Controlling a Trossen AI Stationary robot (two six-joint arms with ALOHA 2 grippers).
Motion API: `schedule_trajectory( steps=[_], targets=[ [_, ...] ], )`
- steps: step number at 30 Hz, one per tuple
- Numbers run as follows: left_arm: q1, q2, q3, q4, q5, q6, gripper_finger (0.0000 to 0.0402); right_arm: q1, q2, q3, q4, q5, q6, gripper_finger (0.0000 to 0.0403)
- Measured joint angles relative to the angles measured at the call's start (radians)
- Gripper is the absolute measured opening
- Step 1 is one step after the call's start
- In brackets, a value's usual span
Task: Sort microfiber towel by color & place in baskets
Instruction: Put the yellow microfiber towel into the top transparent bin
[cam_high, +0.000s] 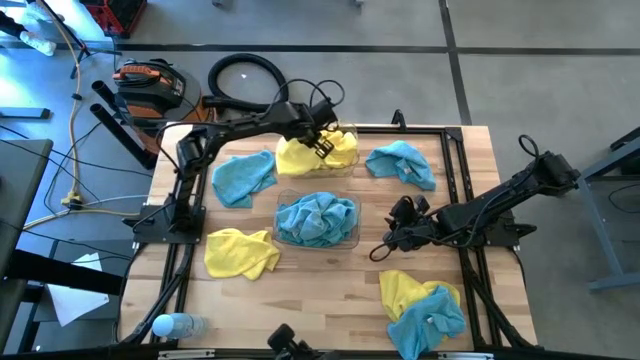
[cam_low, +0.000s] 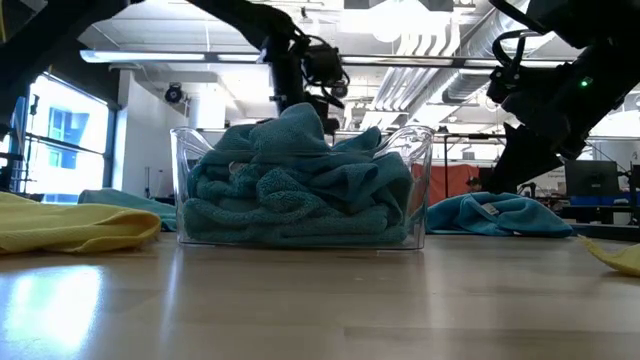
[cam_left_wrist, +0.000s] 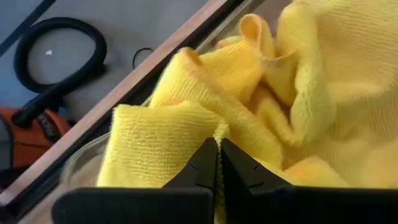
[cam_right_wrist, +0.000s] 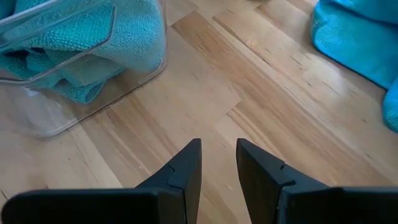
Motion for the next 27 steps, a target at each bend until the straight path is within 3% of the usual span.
schedule_trajectory(
  steps=[3,9,18,27],
  targets=[
    [-0.001,0.042,0.0,0.028,0.022,-0.003,0.0,0.0,0.0,0.0,0.001,-0.003,0.014,0.0094],
    [0.006,0.148,0.0,0.183,0.167,-0.037,0.0,0.0,0.009,0.0,0.007,-0.002,0.014,0.0094],
    [-0.005,0.193,0.003,0.233,0.159,-0.057,0.0008,0.0,0.04,0.0,0.006,0.003,0.011,0.0094],
    [-0.003,0.193,0.003,0.209,0.148,-0.063,0.0068,0.0,0.04,0.0,0.008,0.003,0.013,0.0094]
  ],
)
